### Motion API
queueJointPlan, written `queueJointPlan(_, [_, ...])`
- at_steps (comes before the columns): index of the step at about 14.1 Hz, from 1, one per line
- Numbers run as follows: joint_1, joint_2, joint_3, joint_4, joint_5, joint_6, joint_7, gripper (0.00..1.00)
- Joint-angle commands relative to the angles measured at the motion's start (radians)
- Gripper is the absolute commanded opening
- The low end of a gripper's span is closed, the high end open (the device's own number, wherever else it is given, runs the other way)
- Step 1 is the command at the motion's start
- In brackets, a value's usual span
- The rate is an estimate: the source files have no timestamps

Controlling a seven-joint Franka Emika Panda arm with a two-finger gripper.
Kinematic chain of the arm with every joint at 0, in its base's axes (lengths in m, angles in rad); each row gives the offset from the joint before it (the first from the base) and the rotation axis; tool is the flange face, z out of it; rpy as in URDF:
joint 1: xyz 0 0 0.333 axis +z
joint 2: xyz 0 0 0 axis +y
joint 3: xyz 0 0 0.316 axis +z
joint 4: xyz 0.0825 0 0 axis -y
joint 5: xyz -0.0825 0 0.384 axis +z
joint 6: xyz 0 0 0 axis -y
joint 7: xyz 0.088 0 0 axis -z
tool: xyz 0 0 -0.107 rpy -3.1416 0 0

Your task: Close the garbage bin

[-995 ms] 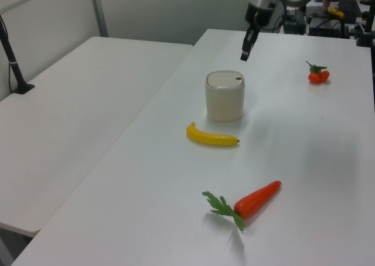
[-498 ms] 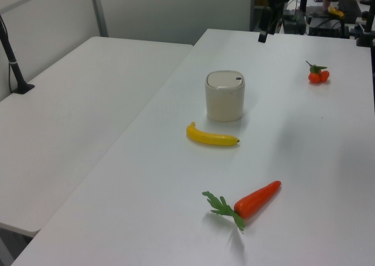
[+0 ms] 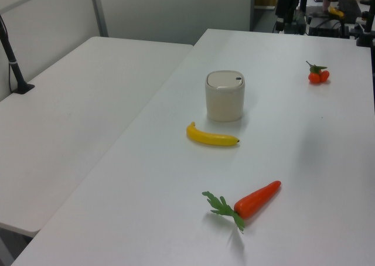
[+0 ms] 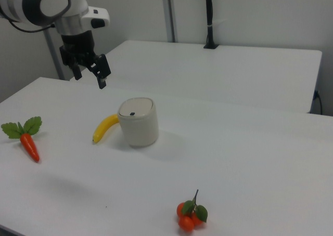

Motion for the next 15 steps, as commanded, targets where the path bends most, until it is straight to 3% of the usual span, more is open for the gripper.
queueJointPlan(1, [0.030, -0.011, -0.007, -0.007, -0.006, -0.010, -0.004, 1.00])
queueJointPlan(3, [0.033, -0.005, -0.014, -0.007, -0.015, 0.013, -0.025, 1.00])
queueJointPlan(6, [0.091, 0.011, -0.074, -0.007, -0.054, 0.062, -0.088, 1.00])
queueJointPlan(15, [0.087, 0.008, -0.073, -0.010, -0.054, 0.062, -0.082, 1.00])
